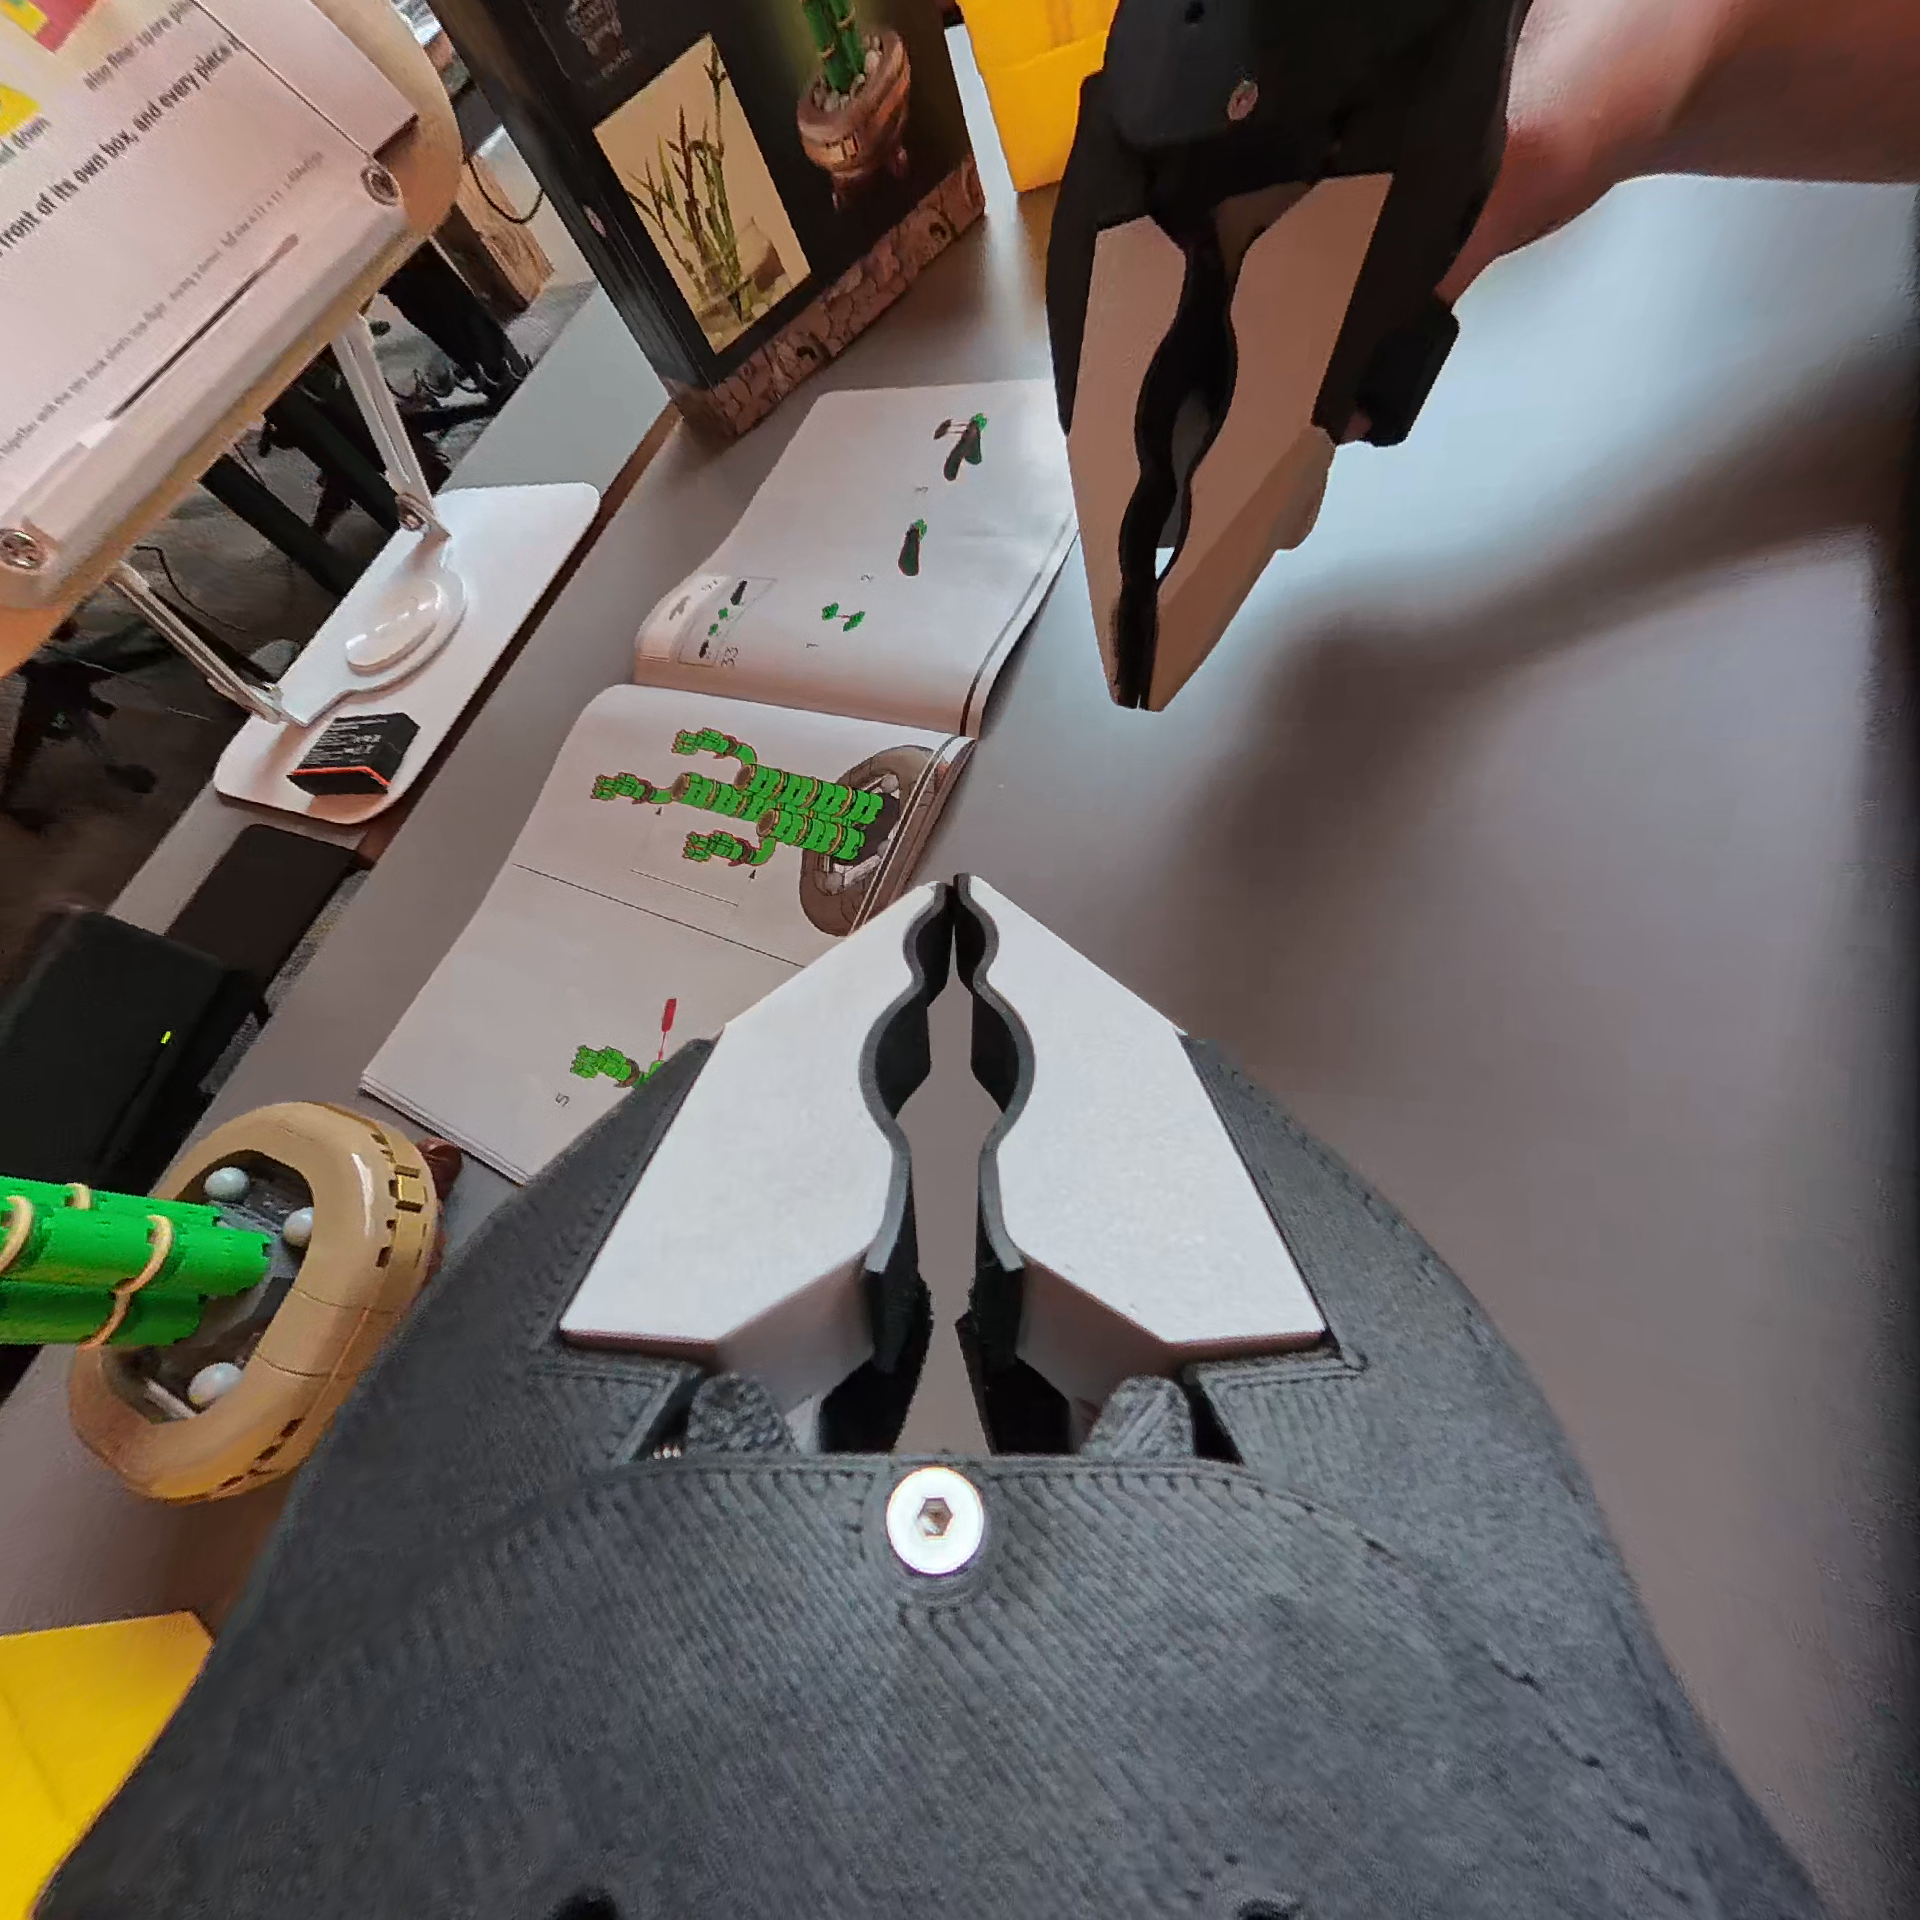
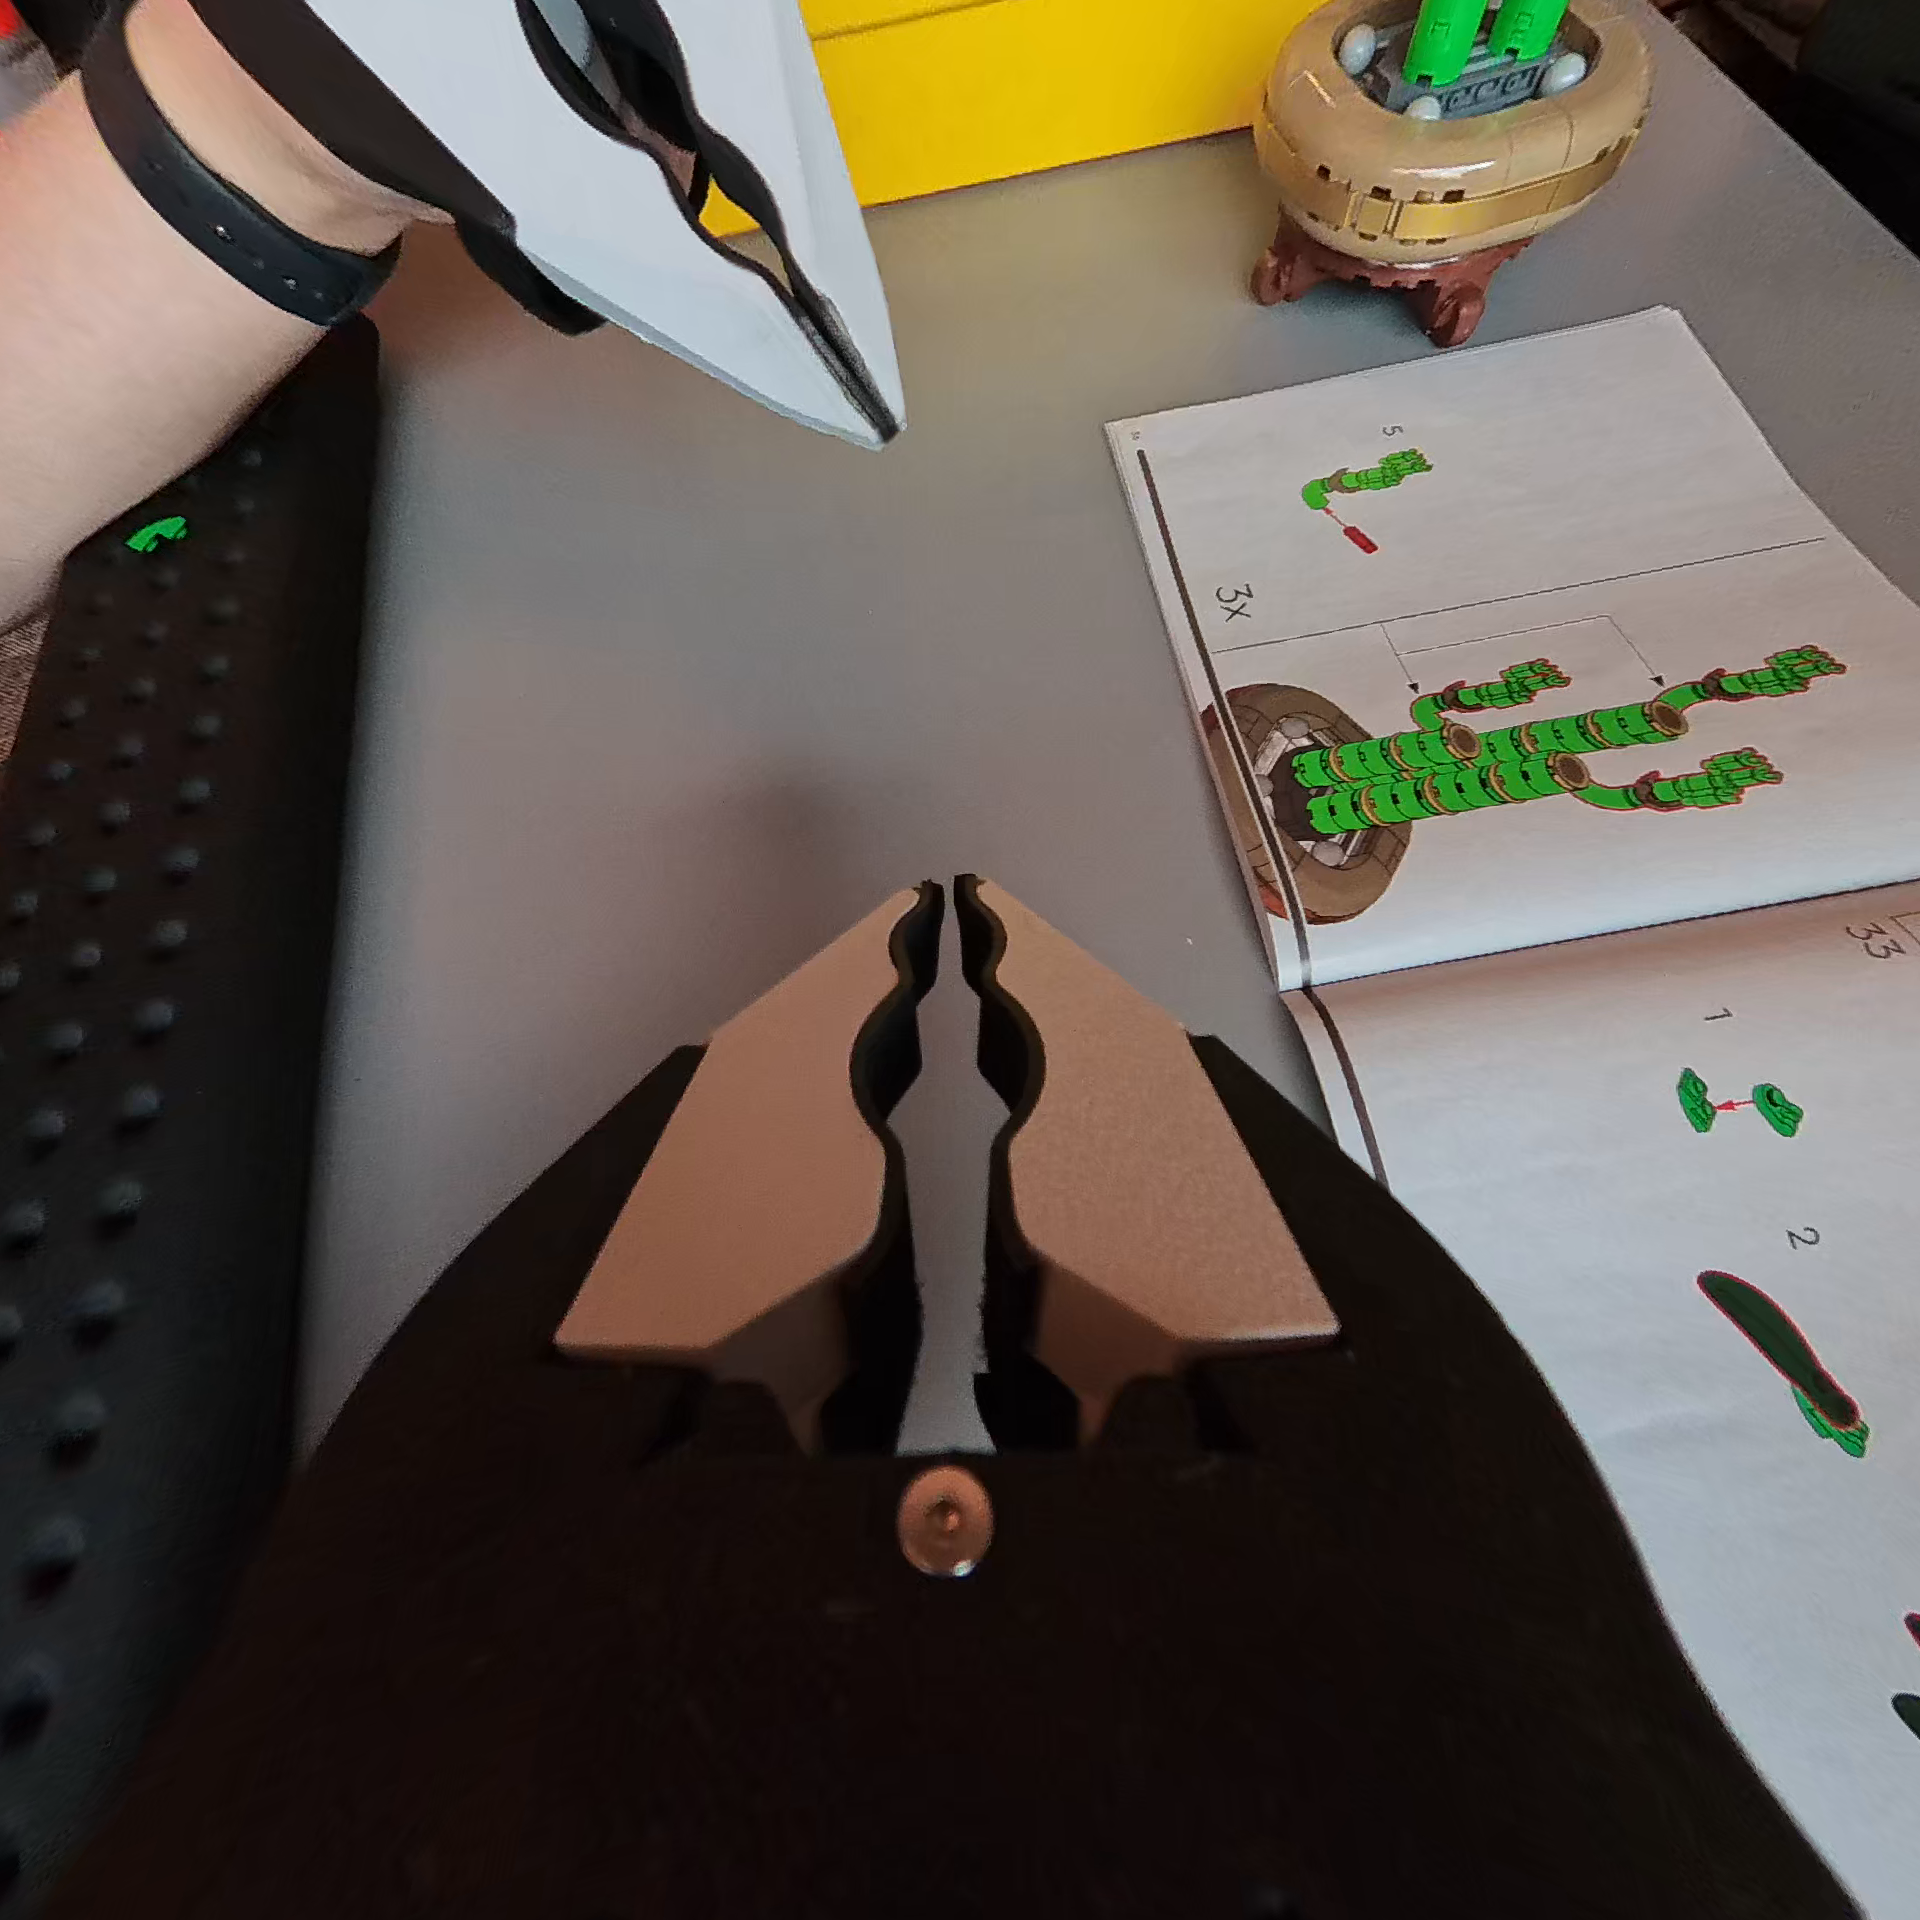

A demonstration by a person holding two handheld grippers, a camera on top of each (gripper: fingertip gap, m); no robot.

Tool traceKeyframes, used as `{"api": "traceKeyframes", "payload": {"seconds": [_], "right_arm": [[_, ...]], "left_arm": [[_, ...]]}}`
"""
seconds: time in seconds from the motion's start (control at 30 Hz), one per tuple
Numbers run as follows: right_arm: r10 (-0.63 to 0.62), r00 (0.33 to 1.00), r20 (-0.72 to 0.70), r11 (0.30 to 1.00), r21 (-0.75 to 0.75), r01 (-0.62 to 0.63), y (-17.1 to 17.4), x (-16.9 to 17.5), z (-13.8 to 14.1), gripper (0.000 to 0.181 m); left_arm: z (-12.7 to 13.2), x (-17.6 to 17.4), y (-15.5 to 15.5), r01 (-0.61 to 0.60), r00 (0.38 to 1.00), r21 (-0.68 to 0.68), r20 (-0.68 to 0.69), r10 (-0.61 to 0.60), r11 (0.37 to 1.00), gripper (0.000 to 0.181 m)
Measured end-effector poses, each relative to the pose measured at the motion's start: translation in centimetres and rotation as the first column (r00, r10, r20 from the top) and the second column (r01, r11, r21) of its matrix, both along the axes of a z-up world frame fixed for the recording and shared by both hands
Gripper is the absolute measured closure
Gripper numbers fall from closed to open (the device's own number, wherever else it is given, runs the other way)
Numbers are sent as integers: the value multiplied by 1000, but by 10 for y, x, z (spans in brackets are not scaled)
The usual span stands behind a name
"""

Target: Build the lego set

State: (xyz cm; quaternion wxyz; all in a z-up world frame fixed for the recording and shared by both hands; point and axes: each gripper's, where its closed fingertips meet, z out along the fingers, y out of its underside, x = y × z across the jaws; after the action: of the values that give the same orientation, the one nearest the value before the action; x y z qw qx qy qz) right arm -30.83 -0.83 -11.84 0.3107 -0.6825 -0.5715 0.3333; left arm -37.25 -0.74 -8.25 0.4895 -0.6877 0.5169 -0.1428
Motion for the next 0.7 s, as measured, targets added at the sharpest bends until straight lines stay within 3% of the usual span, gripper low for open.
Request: {"api": "traceKeyframes", "payload": {"seconds": [0.17,0.43,0.7], "right_arm": [[-16,1000,-6,999,33,16,1,0,-1,179],[1,999,54,998,67,-4,-3,-3,-15,176],[-14,1000,10,998,55,13,3,-3,-8,174]], "left_arm": [[-6,3,1,-3,1000,-46,25,4,999,181],[10,4,-2,3,996,-19,92,-1,1000,181],[13,2,1,-1,992,-39,125,6,999,181]]}}
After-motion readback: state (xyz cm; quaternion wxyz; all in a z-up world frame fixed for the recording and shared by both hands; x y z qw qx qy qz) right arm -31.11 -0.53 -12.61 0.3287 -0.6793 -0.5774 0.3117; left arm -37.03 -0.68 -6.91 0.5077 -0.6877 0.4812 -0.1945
